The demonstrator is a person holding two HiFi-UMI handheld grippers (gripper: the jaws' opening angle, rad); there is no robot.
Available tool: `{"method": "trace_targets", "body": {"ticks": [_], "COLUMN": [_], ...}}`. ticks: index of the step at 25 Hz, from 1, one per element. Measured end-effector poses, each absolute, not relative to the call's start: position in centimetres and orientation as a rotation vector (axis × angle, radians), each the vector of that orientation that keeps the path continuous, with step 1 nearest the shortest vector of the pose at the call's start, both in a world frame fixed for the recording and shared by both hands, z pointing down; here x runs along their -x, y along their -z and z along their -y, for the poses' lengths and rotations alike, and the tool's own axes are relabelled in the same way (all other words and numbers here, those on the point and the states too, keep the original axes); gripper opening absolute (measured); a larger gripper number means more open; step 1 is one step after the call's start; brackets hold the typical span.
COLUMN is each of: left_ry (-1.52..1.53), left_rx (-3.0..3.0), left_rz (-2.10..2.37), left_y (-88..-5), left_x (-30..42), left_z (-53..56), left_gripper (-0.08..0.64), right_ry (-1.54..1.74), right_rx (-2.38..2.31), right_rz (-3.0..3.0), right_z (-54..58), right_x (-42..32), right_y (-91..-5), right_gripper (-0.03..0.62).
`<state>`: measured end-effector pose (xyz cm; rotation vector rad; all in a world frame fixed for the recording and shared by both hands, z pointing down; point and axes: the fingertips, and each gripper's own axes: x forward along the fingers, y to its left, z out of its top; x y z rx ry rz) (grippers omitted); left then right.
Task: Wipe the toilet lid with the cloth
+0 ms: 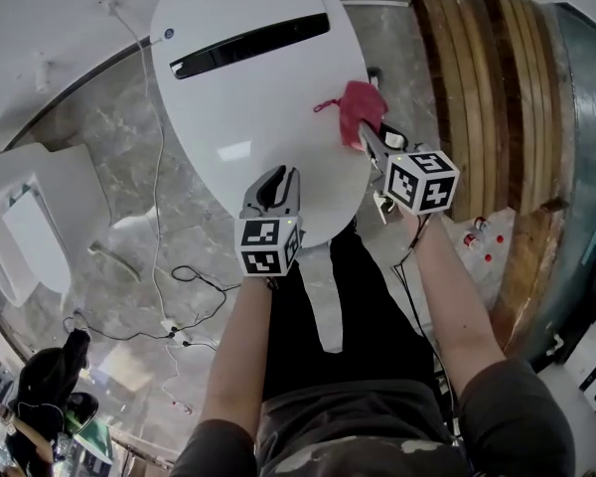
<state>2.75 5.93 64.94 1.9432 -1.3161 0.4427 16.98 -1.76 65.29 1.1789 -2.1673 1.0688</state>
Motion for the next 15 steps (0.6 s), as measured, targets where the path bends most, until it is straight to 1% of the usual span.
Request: {"method": "trace_targets", "body": {"ticks": [3,6,11,13,15], "left_ry": [-0.452,-0.456,-0.478,-0.48,-0.482], "left_rx": [-1.947,-1.923,-1.896,-1.888,-1.876], "left_rz": [1.334,1.356,1.385,1.396,1.403], "left_y": [-64.6,-64.5,-64.8,-64.9,-65.1], "left_x": [1.3,6.0,12.5,14.5,15.7], "left_z": [-7.2,-8.8,-10.5,-11.0,-11.6], "left_gripper": [0.077,0.077,0.077,0.077,0.077], "right_ry": [-1.086,-1.115,-1.152,-1.141,-1.124], "right_rx": [-1.133,-1.043,-0.881,-0.817,-0.789], "right_rz": [2.21,2.241,2.284,2.271,2.235], "right_z": [-0.7,-3.9,-8.1,-9.6,-10.7], "right_x": [-11.8,-4.9,5.3,8.1,9.4], "right_y": [-64.1,-63.7,-64.2,-65.2,-66.4], "right_gripper": [0.049,0.049,0.049,0.049,0.049]}}
